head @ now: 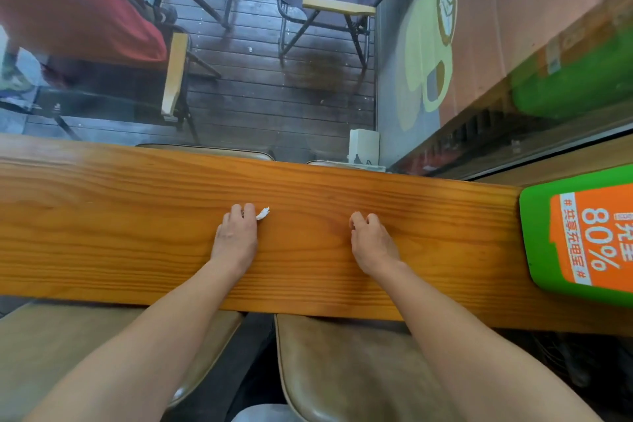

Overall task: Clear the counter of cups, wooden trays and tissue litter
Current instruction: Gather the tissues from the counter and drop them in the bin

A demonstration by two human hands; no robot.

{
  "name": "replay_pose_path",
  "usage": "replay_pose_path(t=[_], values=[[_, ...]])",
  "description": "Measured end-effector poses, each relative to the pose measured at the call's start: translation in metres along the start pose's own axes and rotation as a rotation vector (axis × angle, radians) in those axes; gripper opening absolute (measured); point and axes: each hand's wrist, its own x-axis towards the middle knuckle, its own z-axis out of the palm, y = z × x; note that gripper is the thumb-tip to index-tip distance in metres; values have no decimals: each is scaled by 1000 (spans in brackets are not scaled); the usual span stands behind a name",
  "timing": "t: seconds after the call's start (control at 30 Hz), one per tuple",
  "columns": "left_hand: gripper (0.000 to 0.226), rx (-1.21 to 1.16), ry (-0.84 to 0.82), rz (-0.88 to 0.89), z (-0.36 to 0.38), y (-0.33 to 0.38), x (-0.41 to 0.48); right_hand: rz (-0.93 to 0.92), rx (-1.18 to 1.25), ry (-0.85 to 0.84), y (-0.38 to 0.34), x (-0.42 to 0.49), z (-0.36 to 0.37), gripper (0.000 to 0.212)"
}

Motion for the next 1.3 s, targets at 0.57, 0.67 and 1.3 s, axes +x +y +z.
replay_pose_path(t=[0.57, 0.67, 1.3], values=[[23, -61, -367, 305, -26, 124, -52, 220, 179, -153, 96, -96, -51, 28], [13, 4, -344, 449, -24, 176, -63, 246, 267, -97, 122, -125, -60, 21], [56, 455, -306, 1204, 121, 478, -257, 716, 391, 496, 364, -350, 1, 27]])
